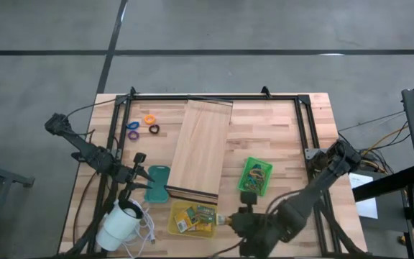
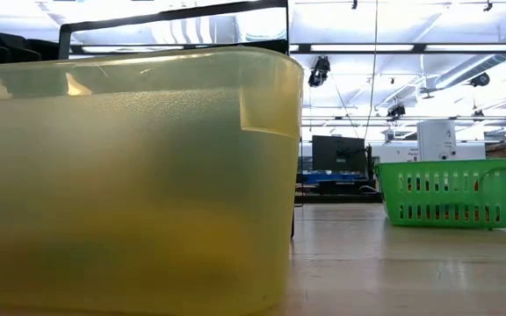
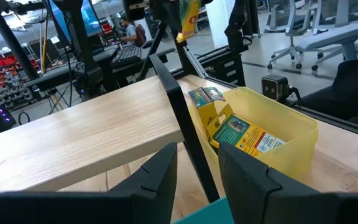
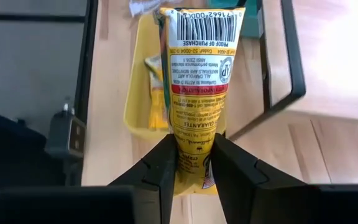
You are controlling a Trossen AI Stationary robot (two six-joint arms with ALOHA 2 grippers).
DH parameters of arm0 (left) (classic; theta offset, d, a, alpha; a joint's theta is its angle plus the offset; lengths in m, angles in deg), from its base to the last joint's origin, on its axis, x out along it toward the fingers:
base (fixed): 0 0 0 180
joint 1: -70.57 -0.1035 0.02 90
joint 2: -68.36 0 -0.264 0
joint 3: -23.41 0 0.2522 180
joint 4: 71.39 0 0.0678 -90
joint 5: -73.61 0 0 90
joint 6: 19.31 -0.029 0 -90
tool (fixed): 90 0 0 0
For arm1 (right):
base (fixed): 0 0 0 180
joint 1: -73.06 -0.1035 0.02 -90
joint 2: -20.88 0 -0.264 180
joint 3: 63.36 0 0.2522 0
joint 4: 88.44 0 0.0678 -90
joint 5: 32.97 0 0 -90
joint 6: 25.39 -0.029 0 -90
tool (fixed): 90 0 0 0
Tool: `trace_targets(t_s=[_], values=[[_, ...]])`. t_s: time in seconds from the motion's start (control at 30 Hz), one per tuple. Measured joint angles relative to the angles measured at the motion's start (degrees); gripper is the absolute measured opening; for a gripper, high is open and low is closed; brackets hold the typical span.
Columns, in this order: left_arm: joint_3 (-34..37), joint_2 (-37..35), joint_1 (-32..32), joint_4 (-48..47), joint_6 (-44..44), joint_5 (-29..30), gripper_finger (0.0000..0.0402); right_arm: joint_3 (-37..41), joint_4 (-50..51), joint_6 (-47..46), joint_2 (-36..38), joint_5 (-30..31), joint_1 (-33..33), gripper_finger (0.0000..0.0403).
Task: Pick & Place Office Desk Supplies
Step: Put the small yellow crayon box into the yellow bin
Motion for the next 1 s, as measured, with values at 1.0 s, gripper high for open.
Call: trace_targets(t_s=[1.0], values=[[0.0,0.0,0.0,0.0,0.0,0.0,0.0120,22.1,-40.9,5.0,-0.1,-9.2,5.8,0.0092]])
